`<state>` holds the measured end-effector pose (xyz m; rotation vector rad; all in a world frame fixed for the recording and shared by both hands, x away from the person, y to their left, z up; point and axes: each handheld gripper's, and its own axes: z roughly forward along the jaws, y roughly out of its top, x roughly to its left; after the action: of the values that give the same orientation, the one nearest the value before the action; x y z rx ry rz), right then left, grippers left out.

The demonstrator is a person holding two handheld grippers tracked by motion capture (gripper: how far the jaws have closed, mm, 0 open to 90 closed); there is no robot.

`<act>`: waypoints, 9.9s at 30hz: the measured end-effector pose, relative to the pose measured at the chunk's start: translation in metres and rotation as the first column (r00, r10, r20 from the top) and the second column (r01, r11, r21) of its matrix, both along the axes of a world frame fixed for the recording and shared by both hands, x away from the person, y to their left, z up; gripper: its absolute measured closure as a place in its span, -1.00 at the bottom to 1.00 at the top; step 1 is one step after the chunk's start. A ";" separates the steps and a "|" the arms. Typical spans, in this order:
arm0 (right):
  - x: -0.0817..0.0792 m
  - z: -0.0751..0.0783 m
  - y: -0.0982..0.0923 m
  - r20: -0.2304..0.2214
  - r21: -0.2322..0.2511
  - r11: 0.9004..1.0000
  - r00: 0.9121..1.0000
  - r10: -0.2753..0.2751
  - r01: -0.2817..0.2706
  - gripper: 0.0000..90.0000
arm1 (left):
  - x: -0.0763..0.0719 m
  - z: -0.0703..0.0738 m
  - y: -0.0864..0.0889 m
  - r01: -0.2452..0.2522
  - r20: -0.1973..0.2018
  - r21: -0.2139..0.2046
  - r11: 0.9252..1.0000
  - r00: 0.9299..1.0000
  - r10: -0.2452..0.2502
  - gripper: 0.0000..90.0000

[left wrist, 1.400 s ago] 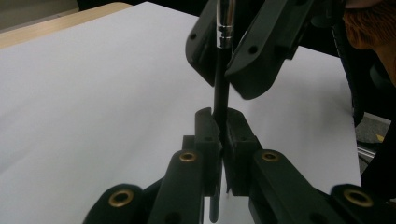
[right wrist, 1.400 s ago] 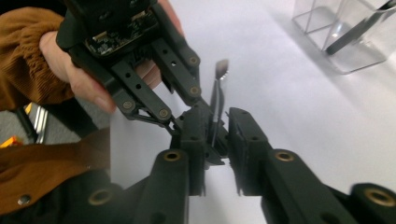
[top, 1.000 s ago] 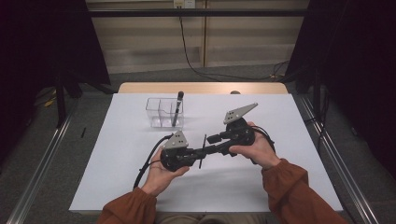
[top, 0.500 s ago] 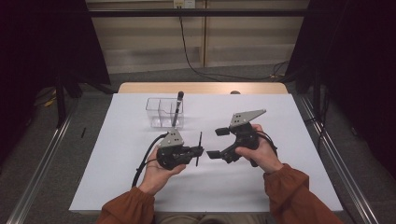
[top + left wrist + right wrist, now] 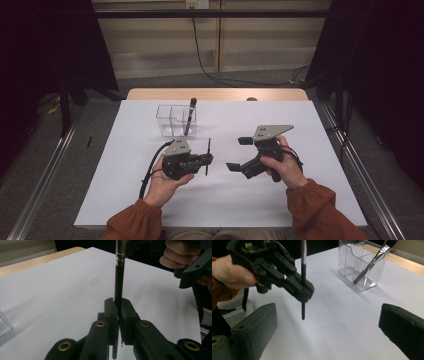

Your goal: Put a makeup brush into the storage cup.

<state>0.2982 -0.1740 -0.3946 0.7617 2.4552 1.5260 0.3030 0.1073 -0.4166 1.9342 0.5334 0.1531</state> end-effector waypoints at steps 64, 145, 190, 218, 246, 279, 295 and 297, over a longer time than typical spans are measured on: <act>-0.069 -0.057 -0.109 0.187 0.139 0.889 0.870 -0.455 0.436 -1.00 | 0.021 0.025 0.051 -0.129 0.026 -0.027 0.991 0.991 0.130 0.90; -0.072 -0.061 -0.116 0.164 0.154 0.892 0.880 -0.447 0.425 -1.00 | 0.144 0.031 0.020 -0.349 0.040 0.002 0.937 0.937 0.348 0.90; -0.072 -0.061 -0.114 0.157 0.153 0.898 0.887 -0.434 0.413 -1.00 | 0.148 -0.004 0.012 -0.337 -0.021 0.086 0.937 0.940 0.340 0.86; -0.069 -0.063 -0.117 0.152 0.155 0.893 0.883 -0.443 0.422 -1.00 | 0.145 0.003 0.021 -0.363 0.010 0.038 0.931 0.932 0.363 0.08; -0.071 -0.060 -0.115 0.162 0.165 0.891 0.880 -0.447 0.422 -1.00 | 0.117 0.016 0.034 -0.355 0.060 0.021 0.935 0.933 0.354 -0.91; -0.073 -0.060 -0.115 0.162 0.164 0.890 0.879 -0.449 0.425 -1.00 | 0.057 0.022 0.076 -0.368 0.115 -0.062 0.928 0.921 0.373 -0.94; -0.074 -0.059 -0.115 0.165 0.163 0.890 0.877 -0.451 0.427 -1.00 | 0.018 0.018 0.105 -0.394 0.147 -0.100 0.914 0.902 0.405 -0.94; -0.074 -0.059 -0.115 0.166 0.161 0.889 0.876 -0.452 0.428 -1.00 | 0.014 0.017 0.108 -0.396 0.142 -0.105 0.912 0.902 0.408 -0.94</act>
<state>0.2247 -0.2895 -0.4540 1.0468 1.8888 1.4904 0.3168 0.2153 -0.3991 1.7000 0.8141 0.5439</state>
